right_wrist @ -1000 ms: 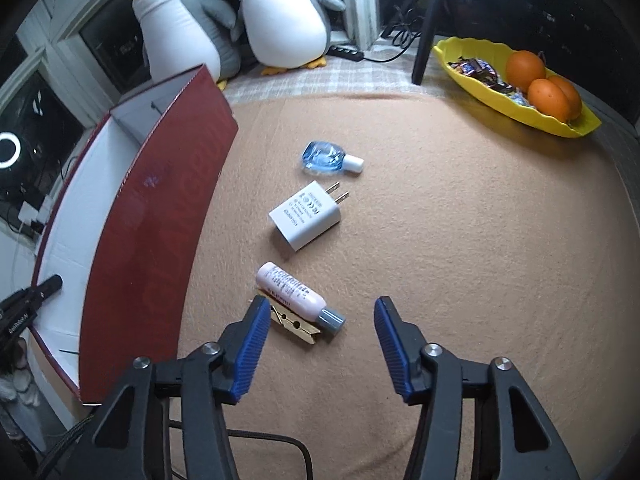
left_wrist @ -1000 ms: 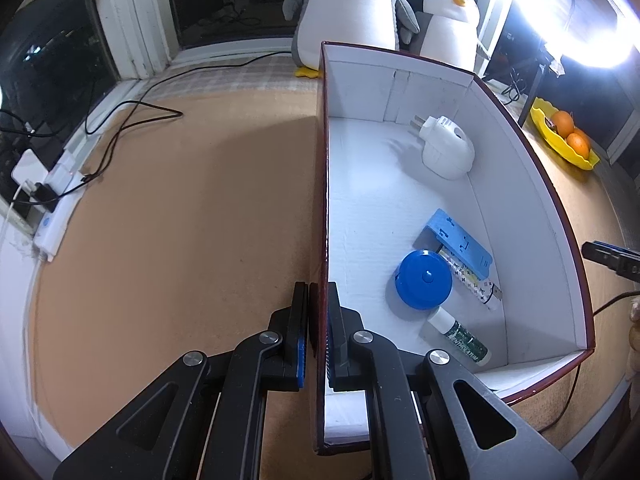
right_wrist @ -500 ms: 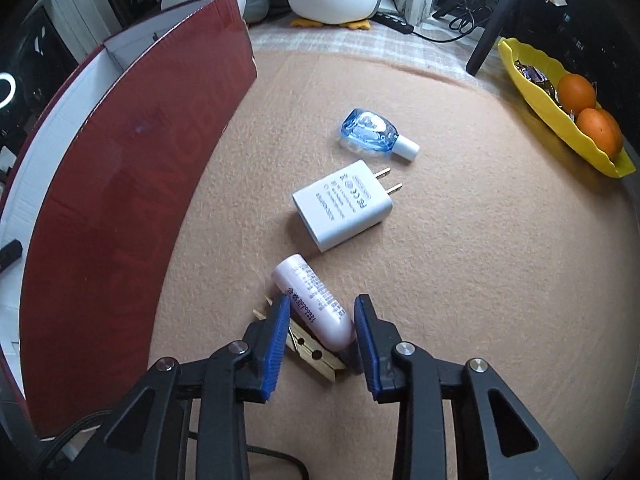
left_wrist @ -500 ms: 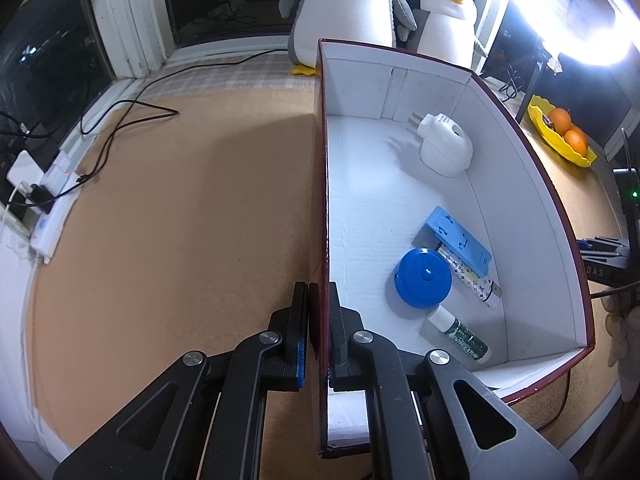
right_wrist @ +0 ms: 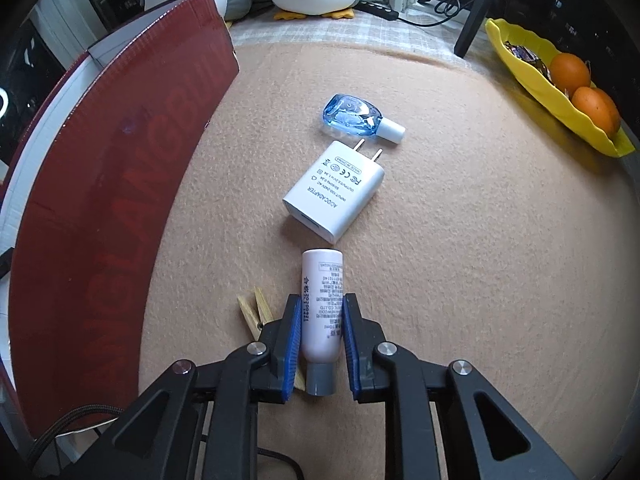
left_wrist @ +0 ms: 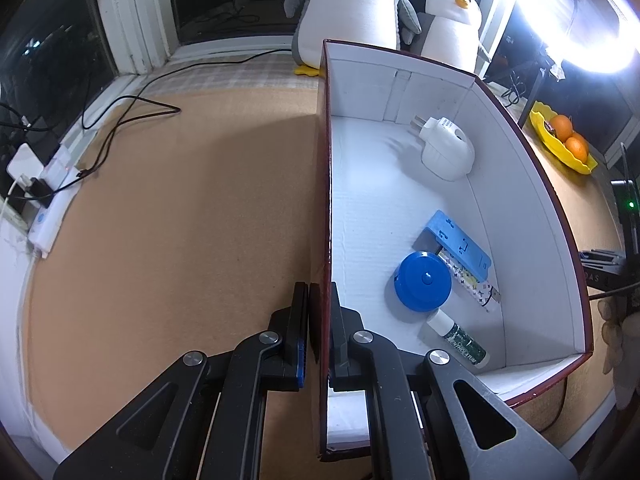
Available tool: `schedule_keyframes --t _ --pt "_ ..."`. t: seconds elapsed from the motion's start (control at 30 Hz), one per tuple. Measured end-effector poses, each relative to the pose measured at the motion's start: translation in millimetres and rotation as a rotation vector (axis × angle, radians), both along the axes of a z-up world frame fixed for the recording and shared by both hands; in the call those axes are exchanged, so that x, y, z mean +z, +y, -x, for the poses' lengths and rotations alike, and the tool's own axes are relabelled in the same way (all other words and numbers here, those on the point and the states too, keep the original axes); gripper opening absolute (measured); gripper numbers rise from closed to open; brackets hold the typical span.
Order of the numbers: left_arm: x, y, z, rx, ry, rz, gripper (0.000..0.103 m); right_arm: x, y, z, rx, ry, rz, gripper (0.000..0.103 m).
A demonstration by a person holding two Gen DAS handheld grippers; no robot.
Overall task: Organize rigid objects
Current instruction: 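Carry the lotion tube over the box and release it inside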
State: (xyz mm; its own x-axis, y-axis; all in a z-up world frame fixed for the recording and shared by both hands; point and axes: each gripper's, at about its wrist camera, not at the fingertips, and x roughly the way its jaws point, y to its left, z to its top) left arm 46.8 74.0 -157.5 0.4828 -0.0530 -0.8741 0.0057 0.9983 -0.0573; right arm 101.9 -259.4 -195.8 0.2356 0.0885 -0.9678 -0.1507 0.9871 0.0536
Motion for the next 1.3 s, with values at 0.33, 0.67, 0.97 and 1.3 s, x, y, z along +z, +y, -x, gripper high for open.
schedule_keyframes --t 0.33,0.67,0.97,1.3 --pt "0 1 1 0.004 -0.001 0.005 0.006 56 -12 21 -0.029 -0.103 -0.057 0.018" --pt "0 3 1 0.021 -0.009 0.021 0.006 135 70 17 0.134 -0.272 -0.140 0.018" --pt "-1 4 3 0.042 -0.023 0.035 0.006 127 164 16 0.297 -0.243 -0.180 0.018" --pt "-1 5 3 0.056 -0.021 0.032 0.006 99 197 16 0.349 -0.170 -0.220 0.018"
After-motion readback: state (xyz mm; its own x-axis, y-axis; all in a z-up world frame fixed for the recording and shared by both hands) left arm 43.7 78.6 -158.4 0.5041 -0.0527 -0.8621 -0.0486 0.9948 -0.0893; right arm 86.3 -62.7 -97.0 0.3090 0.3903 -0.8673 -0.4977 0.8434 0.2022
